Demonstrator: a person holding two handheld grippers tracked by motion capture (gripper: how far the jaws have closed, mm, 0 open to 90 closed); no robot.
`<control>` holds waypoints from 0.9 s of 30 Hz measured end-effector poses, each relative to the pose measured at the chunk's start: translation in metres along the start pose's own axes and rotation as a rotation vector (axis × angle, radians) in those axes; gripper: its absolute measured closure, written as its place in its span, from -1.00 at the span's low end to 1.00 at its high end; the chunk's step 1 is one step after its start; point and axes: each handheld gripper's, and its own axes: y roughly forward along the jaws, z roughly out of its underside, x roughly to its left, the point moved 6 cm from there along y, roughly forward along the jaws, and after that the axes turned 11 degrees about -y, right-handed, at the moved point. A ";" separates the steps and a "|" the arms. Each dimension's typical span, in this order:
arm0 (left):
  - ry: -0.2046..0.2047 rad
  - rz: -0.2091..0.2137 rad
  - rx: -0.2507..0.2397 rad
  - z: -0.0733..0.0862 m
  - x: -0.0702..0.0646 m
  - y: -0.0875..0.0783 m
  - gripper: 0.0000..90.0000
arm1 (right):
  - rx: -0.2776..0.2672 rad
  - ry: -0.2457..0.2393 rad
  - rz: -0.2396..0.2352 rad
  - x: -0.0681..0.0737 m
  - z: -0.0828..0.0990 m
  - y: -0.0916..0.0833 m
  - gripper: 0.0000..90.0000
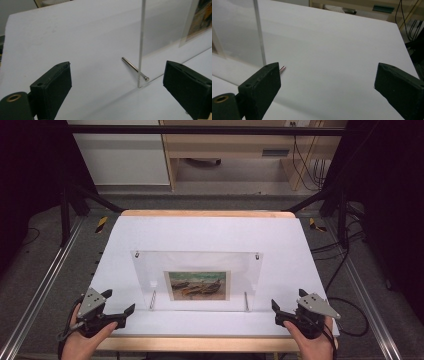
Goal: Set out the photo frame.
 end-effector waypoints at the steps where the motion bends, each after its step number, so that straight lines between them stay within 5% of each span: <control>1: -0.001 -0.004 0.006 -0.001 0.001 0.000 -0.83 | 0.007 0.006 0.005 -0.002 0.001 0.001 -0.84; 9: 0.079 -0.039 0.088 0.001 0.009 0.011 -0.83 | 0.021 -0.014 0.004 -0.010 -0.002 0.007 -0.80; 14: 0.098 -0.066 0.099 -0.010 0.018 0.018 -0.82 | 0.065 -0.045 -0.004 -0.015 -0.007 0.017 -0.80; 27: 0.017 -0.095 0.100 -0.041 0.048 0.052 -0.81 | 0.102 -0.101 0.035 -0.034 -0.030 0.046 -0.79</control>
